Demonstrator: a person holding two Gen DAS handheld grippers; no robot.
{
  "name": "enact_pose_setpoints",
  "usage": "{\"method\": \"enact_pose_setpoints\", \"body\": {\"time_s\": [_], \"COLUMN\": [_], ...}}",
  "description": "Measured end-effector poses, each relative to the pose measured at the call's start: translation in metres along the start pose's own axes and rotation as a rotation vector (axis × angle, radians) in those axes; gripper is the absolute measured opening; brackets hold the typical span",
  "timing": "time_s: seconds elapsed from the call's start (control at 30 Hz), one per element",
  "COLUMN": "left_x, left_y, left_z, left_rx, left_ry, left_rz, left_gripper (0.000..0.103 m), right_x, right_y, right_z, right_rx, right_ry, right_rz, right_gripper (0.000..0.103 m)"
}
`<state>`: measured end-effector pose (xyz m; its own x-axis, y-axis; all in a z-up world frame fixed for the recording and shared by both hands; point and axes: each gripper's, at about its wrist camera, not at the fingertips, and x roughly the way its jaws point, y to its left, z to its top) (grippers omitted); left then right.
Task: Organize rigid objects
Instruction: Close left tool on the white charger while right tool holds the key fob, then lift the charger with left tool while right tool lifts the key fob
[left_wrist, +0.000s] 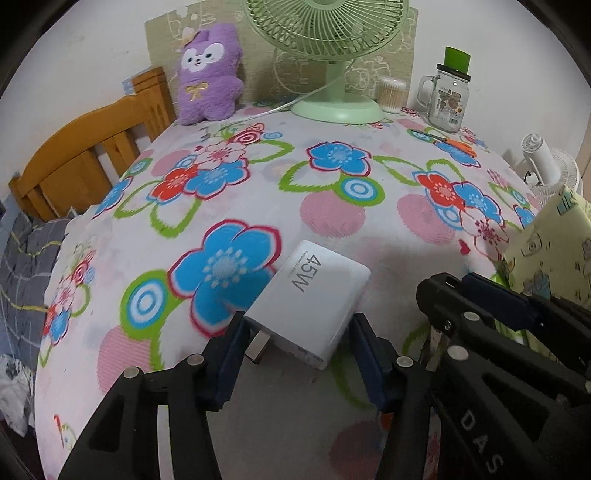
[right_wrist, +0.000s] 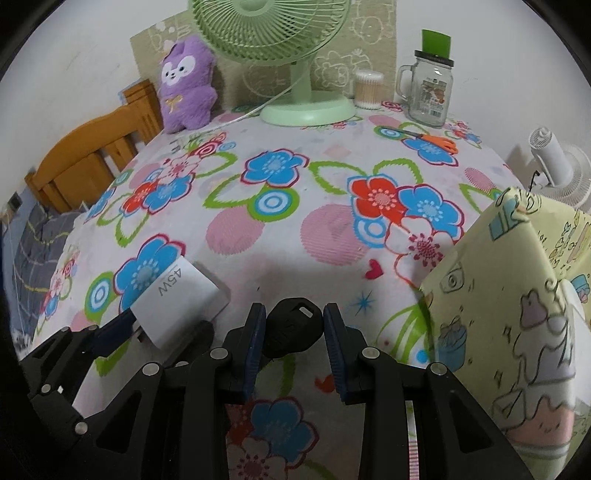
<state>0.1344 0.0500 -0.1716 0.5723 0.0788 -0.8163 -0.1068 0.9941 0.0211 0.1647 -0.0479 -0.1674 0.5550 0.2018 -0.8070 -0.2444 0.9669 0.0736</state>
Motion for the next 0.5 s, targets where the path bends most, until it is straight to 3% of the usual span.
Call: {"method": "enact_pose_setpoints", "body": {"time_s": [0.2,0.37,0.5], "left_x": [-0.012,-0.006,-0.001], "left_y": [0.0,0.001,-0.003], "left_z": [-0.016,-0.012,-0.006], "left_rx": [0.052,0.068,0.085], "left_ry": [0.001,-0.019,-0.034], "left_rz": [-0.001,0.01,0.014], "left_gripper": [0.062,0.078,0.079], "right_x": [0.001,-0.001,-0.001], "right_y": [0.008,0.006,0.004], "right_z": [-0.013,-0.013,-0.01], "right_rx": [-0.038,-0.031,-0.025], "right_ry": [0.022,0.017,0.008], "right_rz": [0.002,-0.01,-0.02], "right_gripper": [0.035,0.035,0.035]}}
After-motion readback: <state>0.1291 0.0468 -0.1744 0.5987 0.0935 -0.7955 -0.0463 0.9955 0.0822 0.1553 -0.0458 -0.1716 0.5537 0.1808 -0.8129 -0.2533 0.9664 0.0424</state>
